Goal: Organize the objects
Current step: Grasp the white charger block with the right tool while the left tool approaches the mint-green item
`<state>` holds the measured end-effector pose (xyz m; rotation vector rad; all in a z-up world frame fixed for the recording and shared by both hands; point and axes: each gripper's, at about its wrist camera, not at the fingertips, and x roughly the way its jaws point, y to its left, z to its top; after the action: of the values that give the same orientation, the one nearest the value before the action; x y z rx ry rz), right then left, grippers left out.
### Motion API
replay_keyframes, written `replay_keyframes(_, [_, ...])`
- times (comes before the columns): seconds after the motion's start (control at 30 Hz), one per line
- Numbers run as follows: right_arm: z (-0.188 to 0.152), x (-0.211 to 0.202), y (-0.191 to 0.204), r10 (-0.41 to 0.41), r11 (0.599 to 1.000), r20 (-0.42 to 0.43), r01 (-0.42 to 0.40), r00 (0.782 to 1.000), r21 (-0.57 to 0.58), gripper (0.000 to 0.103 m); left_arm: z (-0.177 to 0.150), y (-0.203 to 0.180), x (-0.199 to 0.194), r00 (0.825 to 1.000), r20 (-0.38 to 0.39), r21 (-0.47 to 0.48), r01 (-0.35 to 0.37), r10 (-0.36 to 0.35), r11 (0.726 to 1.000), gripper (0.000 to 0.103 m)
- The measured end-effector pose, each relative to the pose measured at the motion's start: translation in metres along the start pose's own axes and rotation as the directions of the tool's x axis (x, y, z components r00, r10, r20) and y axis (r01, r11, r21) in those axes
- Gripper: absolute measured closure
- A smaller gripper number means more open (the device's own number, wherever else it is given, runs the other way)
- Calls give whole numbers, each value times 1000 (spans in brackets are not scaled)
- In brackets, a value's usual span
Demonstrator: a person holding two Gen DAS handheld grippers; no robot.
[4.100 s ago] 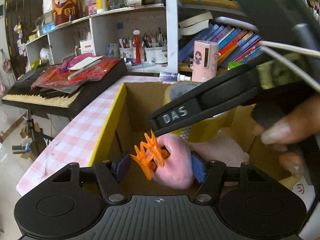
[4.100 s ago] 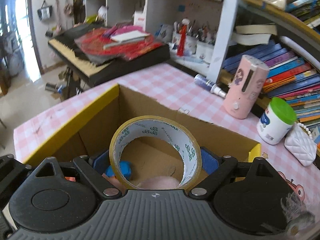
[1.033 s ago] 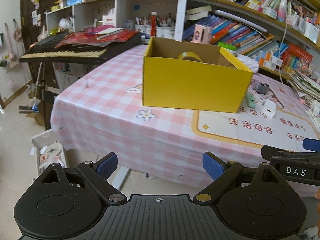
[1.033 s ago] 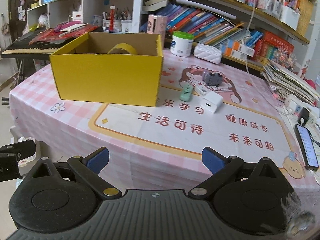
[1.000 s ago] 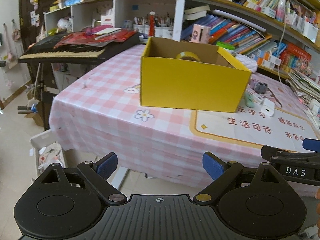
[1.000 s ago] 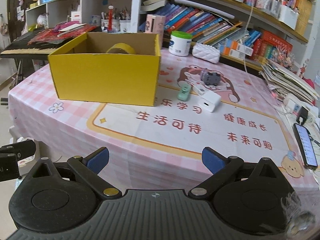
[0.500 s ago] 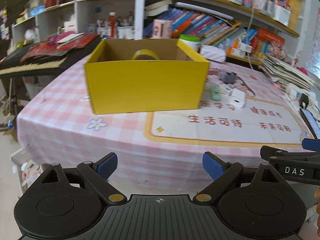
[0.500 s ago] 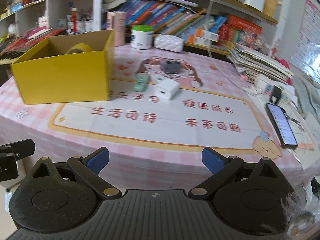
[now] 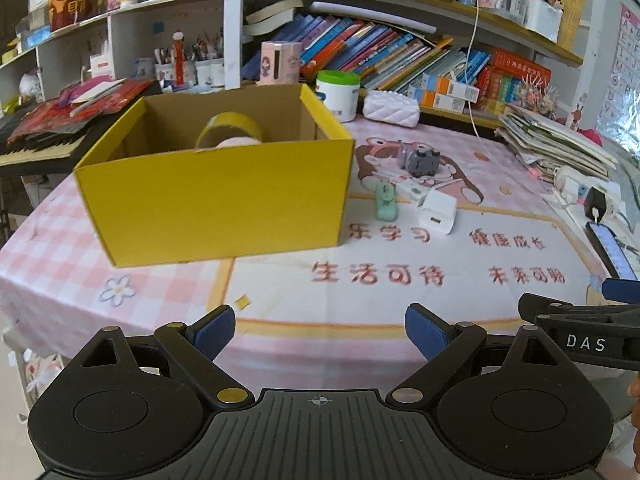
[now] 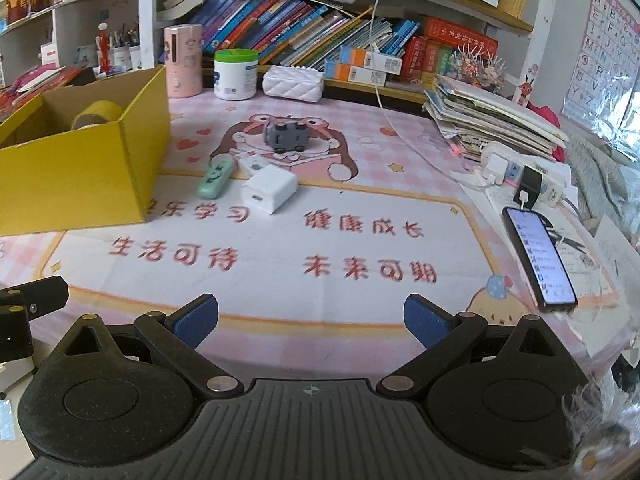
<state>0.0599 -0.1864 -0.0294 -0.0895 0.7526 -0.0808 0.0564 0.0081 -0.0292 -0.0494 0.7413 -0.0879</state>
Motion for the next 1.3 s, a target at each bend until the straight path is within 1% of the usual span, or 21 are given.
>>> replay_keyframes(0.3, [33,32,-33,18,1000,19,-17,1000,-24,3,24,-32,29,1000,7,-22,-7,7,1000,9])
replay_keyframes(0.47, [52,48,-52,37,999,44,-36,998,-29,3,36,-50,44,1000,17,-30,-17,18,999,9])
replay_keyframes(0.67, [71,66,-75,93,996,79,-92,993,-18,4,47,-72,58,999,27,-37,-34,35,999,10])
replay_keyframes(0.83, [83,78,-88,152,988,101,-151,983,-13,5,53,-87,69,998,23,-38,-49,50,998,12])
replay_keyframes(1.03, [96,99,-92,254,967,83,-251,964,-42,6,58,-101,82,996,-1,-33,-88,88,996,12])
replay_keyframes(1.17, [104,117,-85,323,945,45,-320,945,-69,6,57,-98,87,992,-29,-50,-124,123,991,12])
replay_keyframes(1.3, [111,135,-69,403,908,-5,-401,915,-119,6,54,-92,90,987,-66,-70,-154,149,986,12])
